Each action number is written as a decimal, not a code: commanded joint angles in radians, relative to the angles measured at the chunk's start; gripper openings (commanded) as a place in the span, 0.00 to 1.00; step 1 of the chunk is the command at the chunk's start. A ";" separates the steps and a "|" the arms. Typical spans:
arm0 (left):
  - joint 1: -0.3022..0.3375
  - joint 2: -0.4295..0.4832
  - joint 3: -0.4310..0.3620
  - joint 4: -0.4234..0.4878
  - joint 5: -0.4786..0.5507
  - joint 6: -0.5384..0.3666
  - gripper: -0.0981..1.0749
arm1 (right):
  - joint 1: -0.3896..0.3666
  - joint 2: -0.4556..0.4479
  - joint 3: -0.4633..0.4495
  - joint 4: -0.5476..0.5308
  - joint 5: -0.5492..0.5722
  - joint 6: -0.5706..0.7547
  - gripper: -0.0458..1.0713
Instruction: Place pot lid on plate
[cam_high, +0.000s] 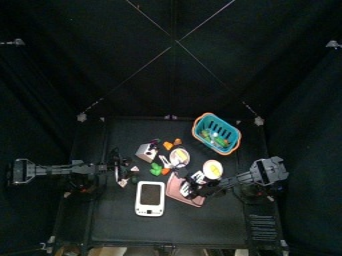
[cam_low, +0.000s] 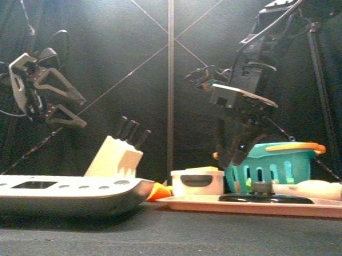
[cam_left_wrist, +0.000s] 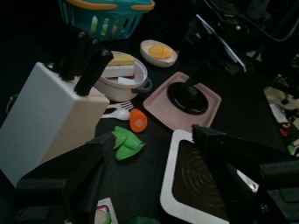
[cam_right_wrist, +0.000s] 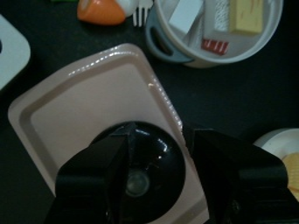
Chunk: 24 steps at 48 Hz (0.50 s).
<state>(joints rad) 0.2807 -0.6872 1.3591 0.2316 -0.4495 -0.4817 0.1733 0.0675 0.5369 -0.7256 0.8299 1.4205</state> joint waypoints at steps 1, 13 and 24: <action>-0.005 0.000 -0.034 -0.012 -0.005 0.000 0.97 | -0.017 -0.061 0.002 -0.035 0.002 0.002 0.79; -0.026 0.006 -0.037 -0.041 -0.005 -0.002 0.97 | -0.028 -0.141 0.067 -0.110 0.011 0.012 0.79; -0.066 0.012 -0.032 -0.091 -0.005 0.003 0.97 | -0.081 -0.184 0.089 -0.124 0.003 0.002 0.78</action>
<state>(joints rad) 0.2286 -0.6811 1.3407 0.1488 -0.4495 -0.4817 0.1319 -0.0706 0.6335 -0.8406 0.8391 1.4205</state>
